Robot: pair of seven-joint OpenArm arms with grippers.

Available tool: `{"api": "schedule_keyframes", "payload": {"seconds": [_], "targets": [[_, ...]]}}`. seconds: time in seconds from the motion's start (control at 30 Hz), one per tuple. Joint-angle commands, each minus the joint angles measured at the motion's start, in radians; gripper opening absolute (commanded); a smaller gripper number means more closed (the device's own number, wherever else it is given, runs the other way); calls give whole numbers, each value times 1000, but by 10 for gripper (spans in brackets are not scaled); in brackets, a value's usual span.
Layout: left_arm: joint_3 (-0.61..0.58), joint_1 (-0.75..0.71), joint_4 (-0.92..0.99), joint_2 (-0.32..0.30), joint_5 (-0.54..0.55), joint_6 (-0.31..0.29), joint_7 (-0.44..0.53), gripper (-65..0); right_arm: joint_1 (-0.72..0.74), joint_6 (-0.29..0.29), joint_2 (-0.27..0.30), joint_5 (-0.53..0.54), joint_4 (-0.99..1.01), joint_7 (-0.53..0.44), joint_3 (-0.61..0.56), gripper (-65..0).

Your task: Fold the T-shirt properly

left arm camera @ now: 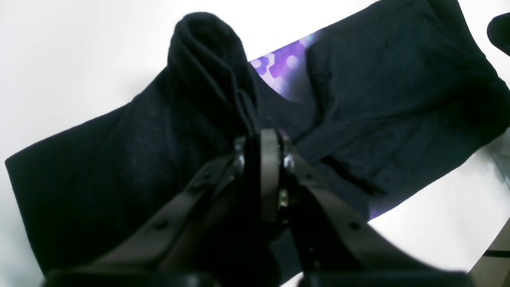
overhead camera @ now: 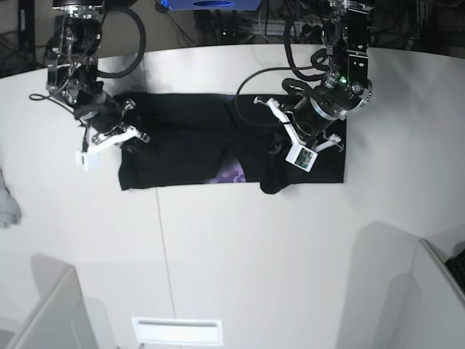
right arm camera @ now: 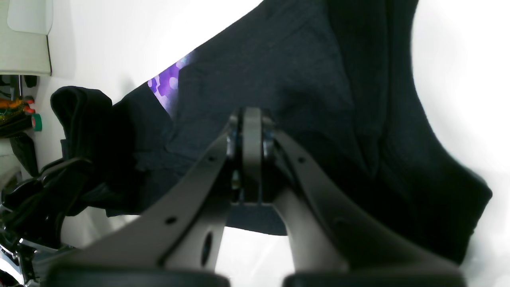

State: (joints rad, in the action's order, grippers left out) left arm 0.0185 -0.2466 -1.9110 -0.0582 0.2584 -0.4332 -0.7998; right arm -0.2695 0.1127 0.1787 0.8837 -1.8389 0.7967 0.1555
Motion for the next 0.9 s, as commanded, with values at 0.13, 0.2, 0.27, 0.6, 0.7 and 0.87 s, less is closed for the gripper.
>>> {"api": "schedule_keyframes", "payload": {"seconds": [0.13, 0.2, 0.27, 0.6, 0.7, 0.87], "targets": [[-2, 11, -15, 1, 17, -2, 24, -385, 8, -8, 8, 16, -20, -13, 5, -650], [-5, 22, -15, 1, 19, -2, 24, -296, 8, -8, 8, 16, -20, -13, 5, -650], [-39, 33, -9, 1, 19, -2, 24, -240, 8, -8, 8, 16, -20, -13, 5, -650], [14, 31, -43, -2, 19, -2, 24, -252, 23, -8, 9, 18, -31, -9, 5, -650], [174, -1, -45, -6, 20, -6, 24, -471, 32, -8, 8, 19, -37, -7, 5, -650], [403, -33, -38, -7, 20, -8, 26, -650, 68, -8, 6, 19, -35, 46, 5, -495]]}}
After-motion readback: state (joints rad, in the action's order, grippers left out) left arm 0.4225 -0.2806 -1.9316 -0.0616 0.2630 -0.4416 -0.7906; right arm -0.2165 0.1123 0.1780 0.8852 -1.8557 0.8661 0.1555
